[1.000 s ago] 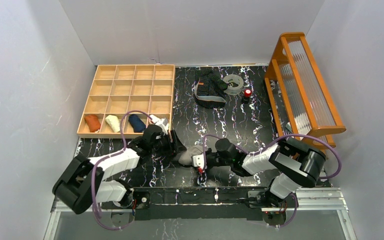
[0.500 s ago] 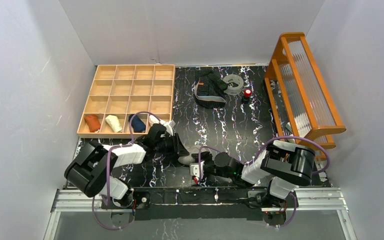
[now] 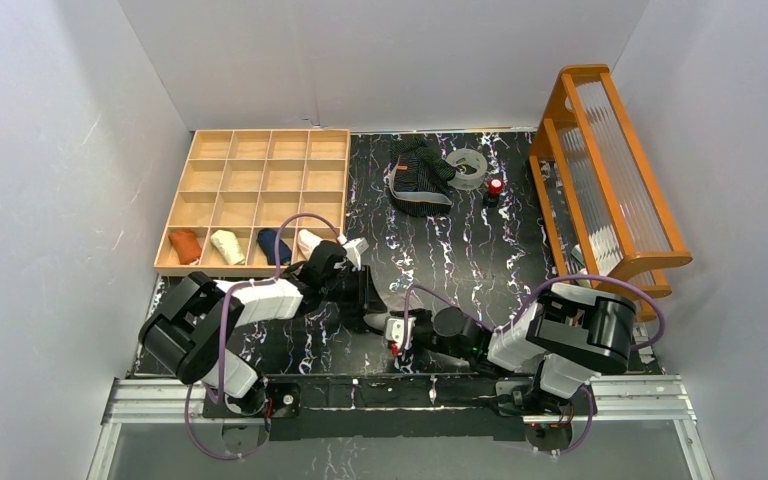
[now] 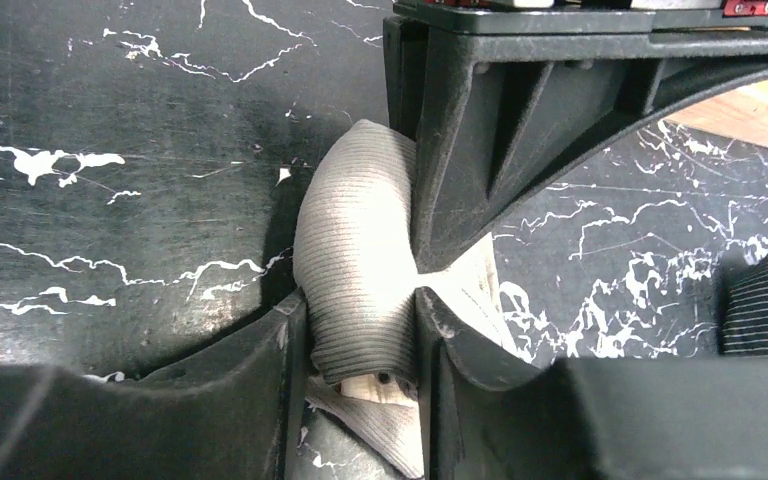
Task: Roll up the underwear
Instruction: Roll the underwear to the center of the board.
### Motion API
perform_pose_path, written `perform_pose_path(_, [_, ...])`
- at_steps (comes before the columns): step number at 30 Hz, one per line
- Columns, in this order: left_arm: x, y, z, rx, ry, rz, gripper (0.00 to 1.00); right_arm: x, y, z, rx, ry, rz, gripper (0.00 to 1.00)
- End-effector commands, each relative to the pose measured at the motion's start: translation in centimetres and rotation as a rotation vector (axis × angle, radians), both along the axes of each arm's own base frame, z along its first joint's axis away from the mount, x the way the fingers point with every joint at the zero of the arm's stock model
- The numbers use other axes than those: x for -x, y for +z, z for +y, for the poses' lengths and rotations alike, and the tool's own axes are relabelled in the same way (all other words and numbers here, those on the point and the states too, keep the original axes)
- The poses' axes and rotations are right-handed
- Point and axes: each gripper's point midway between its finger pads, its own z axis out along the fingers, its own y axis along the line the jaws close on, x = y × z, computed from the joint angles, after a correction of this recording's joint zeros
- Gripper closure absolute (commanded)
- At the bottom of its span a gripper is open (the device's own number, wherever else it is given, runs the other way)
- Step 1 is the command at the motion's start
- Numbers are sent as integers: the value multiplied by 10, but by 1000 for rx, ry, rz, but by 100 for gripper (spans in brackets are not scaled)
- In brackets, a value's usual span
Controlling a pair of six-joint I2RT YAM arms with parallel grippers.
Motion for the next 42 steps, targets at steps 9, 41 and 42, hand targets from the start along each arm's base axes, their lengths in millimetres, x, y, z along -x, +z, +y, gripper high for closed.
perform_pose_path(9, [4, 10, 11, -41, 49, -11, 70, 12, -27, -9, 66, -26, 161, 94])
perform_pose_path(41, [-3, 69, 45, 88, 165, -234, 28, 23, 19, -12, -480, 78, 1025, 99])
perform_pose_path(42, [-2, 71, 43, 99, 156, -237, 28, 22, 17, -13, -479, 68, 1042, 99])
